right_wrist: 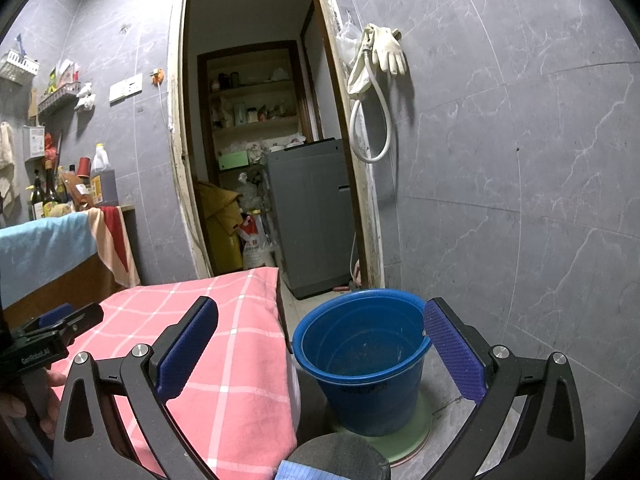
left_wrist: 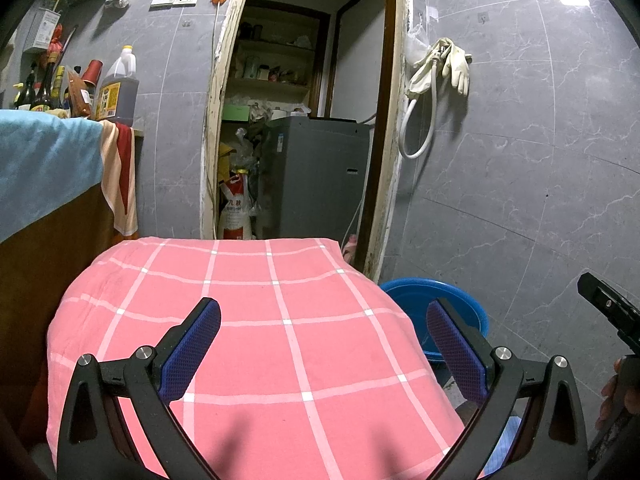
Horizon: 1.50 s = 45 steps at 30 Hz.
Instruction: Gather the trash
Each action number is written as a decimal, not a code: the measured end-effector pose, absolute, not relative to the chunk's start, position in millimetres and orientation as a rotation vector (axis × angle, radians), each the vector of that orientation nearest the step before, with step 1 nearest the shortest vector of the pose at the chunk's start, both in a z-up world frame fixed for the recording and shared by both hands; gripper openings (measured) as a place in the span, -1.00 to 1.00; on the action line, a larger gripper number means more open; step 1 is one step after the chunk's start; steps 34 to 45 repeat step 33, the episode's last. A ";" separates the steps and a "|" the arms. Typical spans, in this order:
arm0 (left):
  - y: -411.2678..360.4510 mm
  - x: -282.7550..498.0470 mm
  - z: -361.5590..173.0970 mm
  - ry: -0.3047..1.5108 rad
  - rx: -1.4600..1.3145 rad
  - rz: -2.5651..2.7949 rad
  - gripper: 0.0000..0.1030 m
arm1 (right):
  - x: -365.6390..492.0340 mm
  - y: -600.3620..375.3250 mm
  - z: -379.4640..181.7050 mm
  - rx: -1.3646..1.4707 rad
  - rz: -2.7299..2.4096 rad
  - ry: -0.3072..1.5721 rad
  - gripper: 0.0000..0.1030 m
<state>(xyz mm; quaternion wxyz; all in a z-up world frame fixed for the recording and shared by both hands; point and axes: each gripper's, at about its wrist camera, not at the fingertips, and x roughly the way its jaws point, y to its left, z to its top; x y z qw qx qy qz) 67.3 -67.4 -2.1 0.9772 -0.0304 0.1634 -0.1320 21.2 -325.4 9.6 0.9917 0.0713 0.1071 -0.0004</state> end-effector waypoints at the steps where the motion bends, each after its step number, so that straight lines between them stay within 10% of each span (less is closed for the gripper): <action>1: -67.4 67.1 -2.1 0.329 -0.061 -0.266 0.96 | 21.5 -324.9 9.5 0.143 -0.001 0.216 1.00; 45: -75.6 67.3 -11.1 0.356 -0.035 -0.251 0.96 | 20.0 -323.6 4.5 0.143 -0.005 0.224 1.00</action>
